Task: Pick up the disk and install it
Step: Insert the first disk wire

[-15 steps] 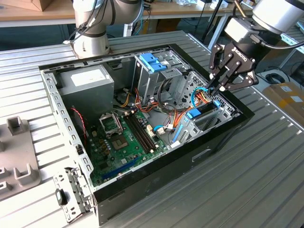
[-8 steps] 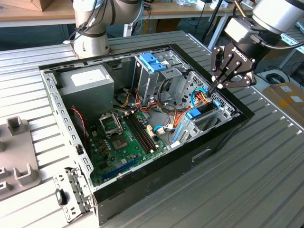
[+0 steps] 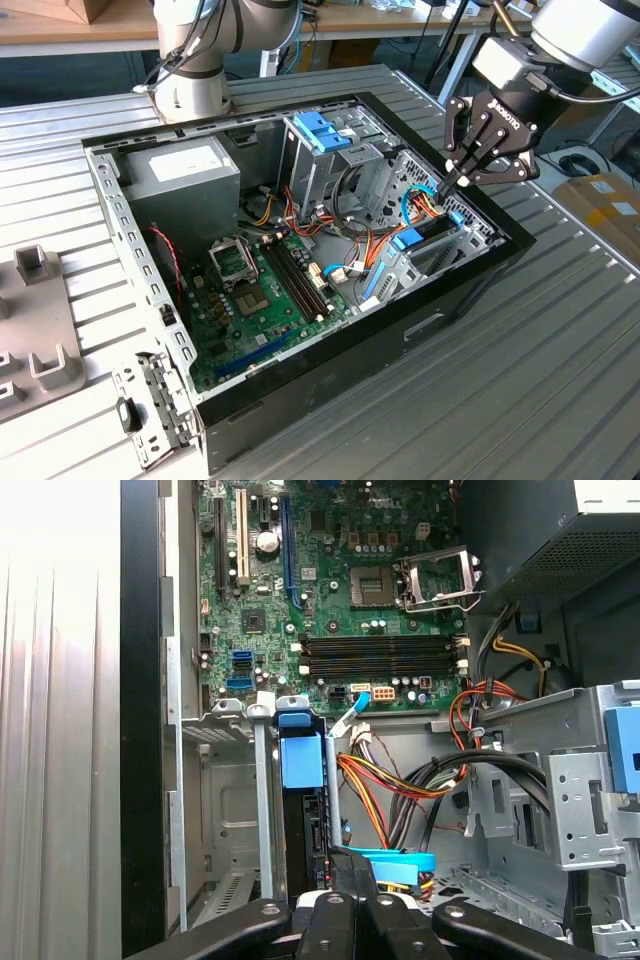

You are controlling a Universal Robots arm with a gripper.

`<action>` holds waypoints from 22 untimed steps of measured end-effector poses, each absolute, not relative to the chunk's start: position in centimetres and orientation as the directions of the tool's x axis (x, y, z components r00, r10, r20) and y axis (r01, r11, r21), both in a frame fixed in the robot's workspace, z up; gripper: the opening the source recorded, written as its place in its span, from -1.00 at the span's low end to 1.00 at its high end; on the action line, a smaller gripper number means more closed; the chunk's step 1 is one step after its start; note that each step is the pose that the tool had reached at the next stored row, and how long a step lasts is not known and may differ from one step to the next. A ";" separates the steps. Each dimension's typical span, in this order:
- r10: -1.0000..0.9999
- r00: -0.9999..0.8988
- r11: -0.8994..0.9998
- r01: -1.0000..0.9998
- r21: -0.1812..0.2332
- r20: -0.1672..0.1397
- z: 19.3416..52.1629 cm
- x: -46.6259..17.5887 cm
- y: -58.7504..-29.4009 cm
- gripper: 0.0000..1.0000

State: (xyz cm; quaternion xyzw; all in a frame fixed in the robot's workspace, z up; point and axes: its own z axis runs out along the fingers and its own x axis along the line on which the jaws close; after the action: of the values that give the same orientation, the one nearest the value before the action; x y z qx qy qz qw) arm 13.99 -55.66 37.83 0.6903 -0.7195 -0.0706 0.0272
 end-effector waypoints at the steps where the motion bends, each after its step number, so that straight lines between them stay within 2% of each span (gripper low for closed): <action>1: -0.997 -0.045 0.037 -0.990 0.139 -0.058 37.8 14.0 -55.7 -0.79; 17: -0.997 -0.045 0.037 -0.990 0.139 -0.058 37.8 13.2 -56.4 -0.77; 19: -0.997 -0.045 0.037 -0.990 0.139 -0.058 37.8 13.2 -56.5 -0.53; 20: -0.997 -0.045 0.037 -0.990 0.139 -0.058 37.8 13.2 -56.5 -0.53; 21: -0.997 -0.045 0.037 -0.990 0.139 -0.058 37.8 13.2 -56.5 -0.40; 22: -0.997 -0.045 0.037 -0.990 0.139 -0.058 37.8 13.2 -56.5 -0.40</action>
State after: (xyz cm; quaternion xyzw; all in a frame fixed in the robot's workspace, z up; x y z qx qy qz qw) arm 13.20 -56.46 37.79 0.6903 -0.7196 -0.0706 0.0272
